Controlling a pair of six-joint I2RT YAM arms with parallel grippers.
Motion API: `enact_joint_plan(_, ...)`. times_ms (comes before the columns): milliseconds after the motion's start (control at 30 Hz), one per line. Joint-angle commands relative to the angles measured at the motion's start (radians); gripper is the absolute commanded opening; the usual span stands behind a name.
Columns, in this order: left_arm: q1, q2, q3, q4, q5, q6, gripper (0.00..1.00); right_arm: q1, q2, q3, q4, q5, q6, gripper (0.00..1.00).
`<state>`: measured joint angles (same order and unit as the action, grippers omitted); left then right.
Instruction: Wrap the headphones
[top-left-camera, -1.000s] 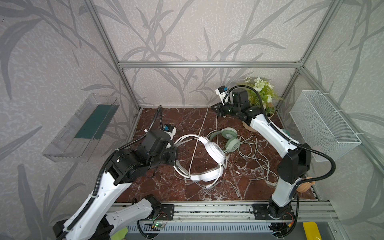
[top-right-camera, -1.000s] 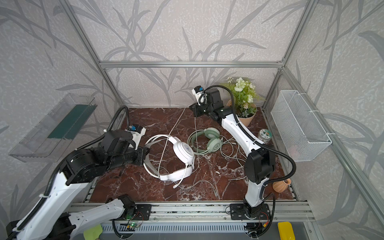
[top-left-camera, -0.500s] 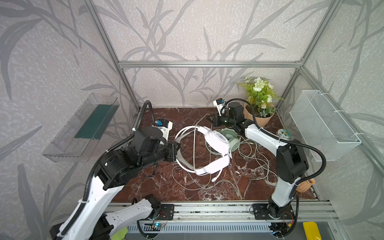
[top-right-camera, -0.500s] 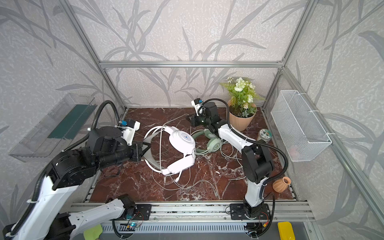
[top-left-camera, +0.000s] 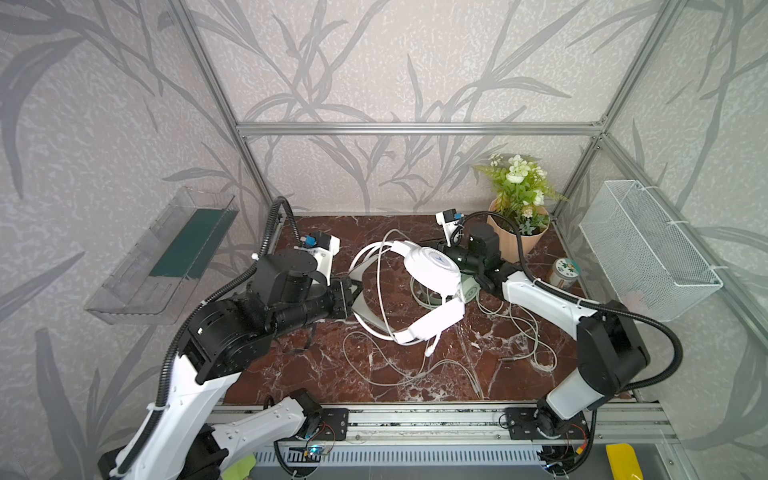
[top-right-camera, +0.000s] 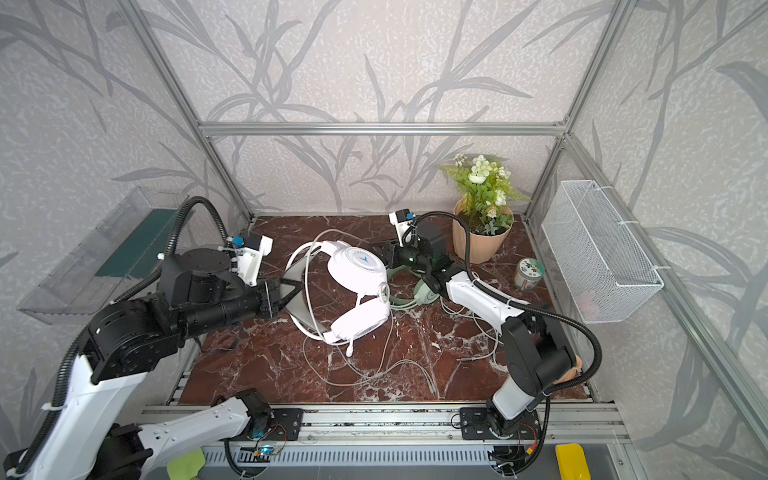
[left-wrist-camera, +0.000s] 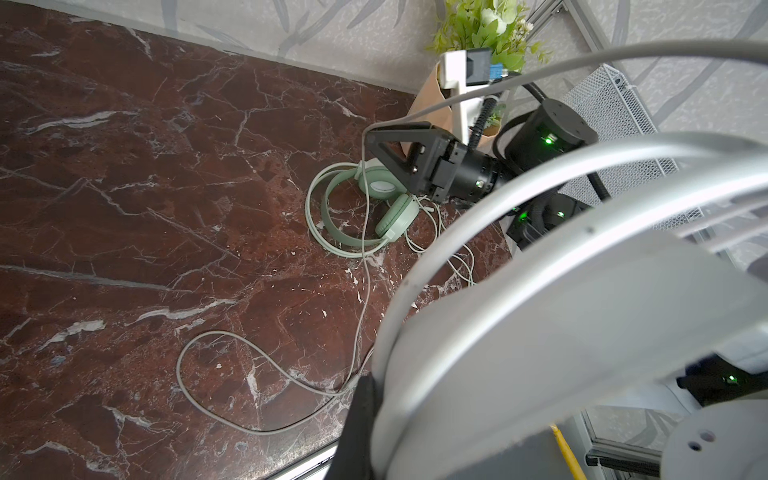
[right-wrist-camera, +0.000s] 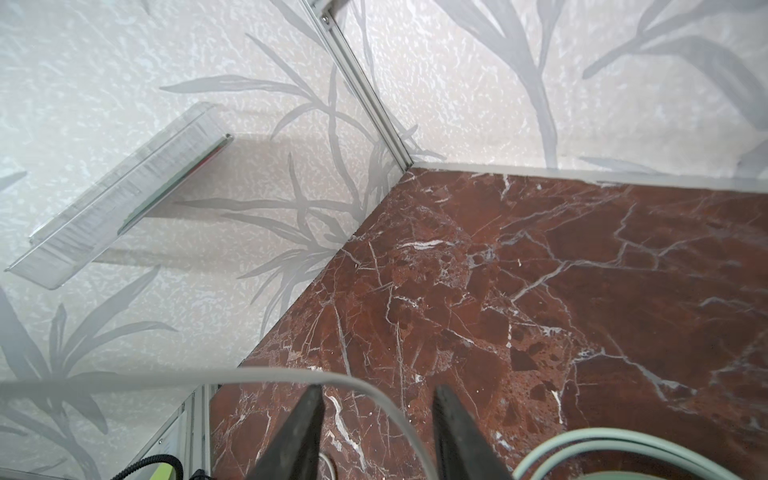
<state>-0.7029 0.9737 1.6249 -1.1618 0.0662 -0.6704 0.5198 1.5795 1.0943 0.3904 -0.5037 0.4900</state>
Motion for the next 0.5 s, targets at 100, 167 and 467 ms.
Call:
enact_joint_plan(100,0.081,0.041,0.057,-0.104,0.049,-0.053,0.00,0.000,-0.234,-0.107,0.023,0.073,0.009,0.60)
enact_joint_plan(167,0.138,0.052,0.065,-0.147,0.082,-0.049,0.00,0.002,-0.292,-0.164,0.026,0.098,0.044,0.63)
enact_joint_plan(467,0.255,0.099,0.059,-0.221,0.135,-0.066,0.00,0.106,-0.498,-0.440,0.260,0.060,0.101,0.64)
